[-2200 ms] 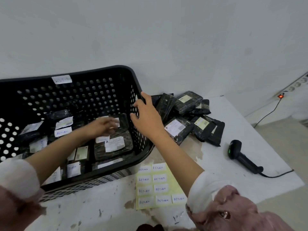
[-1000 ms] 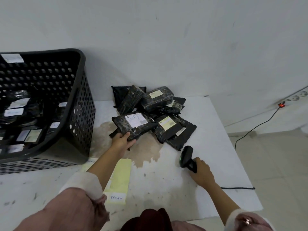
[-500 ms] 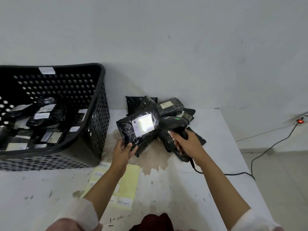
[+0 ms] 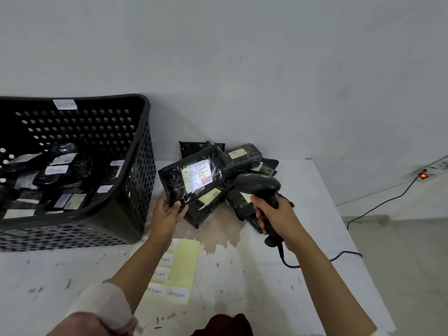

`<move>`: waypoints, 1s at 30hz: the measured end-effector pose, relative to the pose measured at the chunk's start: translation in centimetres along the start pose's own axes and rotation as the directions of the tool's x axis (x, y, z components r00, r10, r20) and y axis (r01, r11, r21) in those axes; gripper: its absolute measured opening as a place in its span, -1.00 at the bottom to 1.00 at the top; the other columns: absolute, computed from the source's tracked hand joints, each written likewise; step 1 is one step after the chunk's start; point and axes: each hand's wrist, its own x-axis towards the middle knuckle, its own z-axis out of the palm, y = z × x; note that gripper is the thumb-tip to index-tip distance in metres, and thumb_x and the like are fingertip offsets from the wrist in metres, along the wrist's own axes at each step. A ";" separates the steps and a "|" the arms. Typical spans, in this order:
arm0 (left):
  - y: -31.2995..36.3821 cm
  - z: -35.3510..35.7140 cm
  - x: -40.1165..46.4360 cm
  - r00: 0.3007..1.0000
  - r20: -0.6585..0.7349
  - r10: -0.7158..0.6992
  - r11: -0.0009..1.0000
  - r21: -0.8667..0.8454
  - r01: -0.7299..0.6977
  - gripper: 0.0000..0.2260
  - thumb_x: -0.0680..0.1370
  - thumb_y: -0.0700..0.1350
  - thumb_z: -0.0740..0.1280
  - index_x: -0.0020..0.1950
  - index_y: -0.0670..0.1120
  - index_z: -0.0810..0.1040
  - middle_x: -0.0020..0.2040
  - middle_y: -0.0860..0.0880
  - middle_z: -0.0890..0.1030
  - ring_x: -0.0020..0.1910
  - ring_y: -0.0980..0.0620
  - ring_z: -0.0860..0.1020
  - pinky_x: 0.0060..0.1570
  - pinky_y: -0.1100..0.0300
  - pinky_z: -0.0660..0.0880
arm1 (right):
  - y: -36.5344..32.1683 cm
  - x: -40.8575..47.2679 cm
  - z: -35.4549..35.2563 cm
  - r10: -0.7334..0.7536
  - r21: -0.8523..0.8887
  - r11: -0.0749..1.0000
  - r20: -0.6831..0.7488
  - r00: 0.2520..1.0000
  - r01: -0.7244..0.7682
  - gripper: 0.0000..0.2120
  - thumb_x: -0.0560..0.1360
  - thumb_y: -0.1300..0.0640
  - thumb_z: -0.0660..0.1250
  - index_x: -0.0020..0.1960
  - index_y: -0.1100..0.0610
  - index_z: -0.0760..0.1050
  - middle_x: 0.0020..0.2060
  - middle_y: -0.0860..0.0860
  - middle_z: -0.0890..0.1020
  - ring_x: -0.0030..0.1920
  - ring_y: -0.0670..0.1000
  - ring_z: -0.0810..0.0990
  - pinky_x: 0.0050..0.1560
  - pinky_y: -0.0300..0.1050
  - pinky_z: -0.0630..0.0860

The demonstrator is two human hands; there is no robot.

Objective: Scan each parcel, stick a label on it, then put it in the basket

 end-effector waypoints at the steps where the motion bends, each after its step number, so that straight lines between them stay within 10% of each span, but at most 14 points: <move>1: 0.0 0.0 0.0 1.000 -0.002 -0.001 1.000 0.007 0.001 -0.71 0.61 -0.31 0.16 0.34 -0.25 0.34 0.32 -0.22 0.44 0.18 -0.09 0.52 0.23 0.09 0.42 | 0.0 -0.1 -0.2 -0.001 -0.002 1.000 -0.001 1.000 0.001 -0.73 0.48 -0.03 0.39 -0.26 0.14 0.50 -0.41 0.05 0.53 -0.51 0.00 0.43 -0.46 -0.15 0.42; 14: -0.5 0.1 -0.6 1.000 -0.015 -0.011 1.000 -0.001 0.011 -0.76 0.61 -0.30 0.18 0.28 -0.22 0.37 0.25 -0.19 0.47 0.24 -0.15 0.49 0.19 0.07 0.45 | 0.4 -0.6 -0.7 0.005 -0.018 1.000 0.041 0.999 -0.004 -0.69 0.47 -0.05 0.39 -0.24 0.19 0.51 -0.44 0.03 0.53 -0.52 -0.02 0.44 -0.47 -0.16 0.44; 18: -1.2 0.5 -1.0 0.993 -0.008 -0.117 0.992 -0.046 0.116 -0.88 0.63 -0.21 0.19 0.16 -0.15 0.39 0.18 -0.23 0.52 0.05 -0.20 0.61 -0.13 0.14 0.63 | 2.2 -0.4 -1.5 0.084 -0.138 0.988 0.109 0.991 -0.068 -0.79 0.50 -0.06 0.37 -0.12 0.09 0.51 -0.34 0.01 0.57 -0.43 -0.05 0.49 -0.43 -0.19 0.45; 23: -4.7 -0.2 -3.0 0.964 -0.016 -0.266 0.964 -0.003 0.266 -0.85 0.63 -0.14 0.20 0.16 -0.16 0.41 -0.02 -0.19 0.61 -0.32 -0.06 0.68 -0.35 0.14 0.63 | 9.2 -0.7 -3.3 0.222 -0.420 0.873 -0.110 0.969 -0.248 -0.76 0.53 0.03 0.31 0.13 0.08 0.35 -0.19 0.03 0.51 -0.30 -0.03 0.45 -0.33 -0.20 0.34; 30: -9.7 -1.1 -7.3 0.887 0.040 -0.460 0.886 0.080 0.456 -0.78 0.63 -0.18 0.19 0.19 -0.29 0.43 0.03 -0.28 0.57 -0.22 -0.14 0.62 -0.29 0.13 0.62 | 16.4 -2.9 -5.7 0.226 -0.489 0.780 -0.363 0.904 -0.391 -0.64 0.49 0.21 0.33 0.23 0.27 0.33 -0.04 0.20 0.51 -0.13 0.17 0.54 -0.20 -0.06 0.49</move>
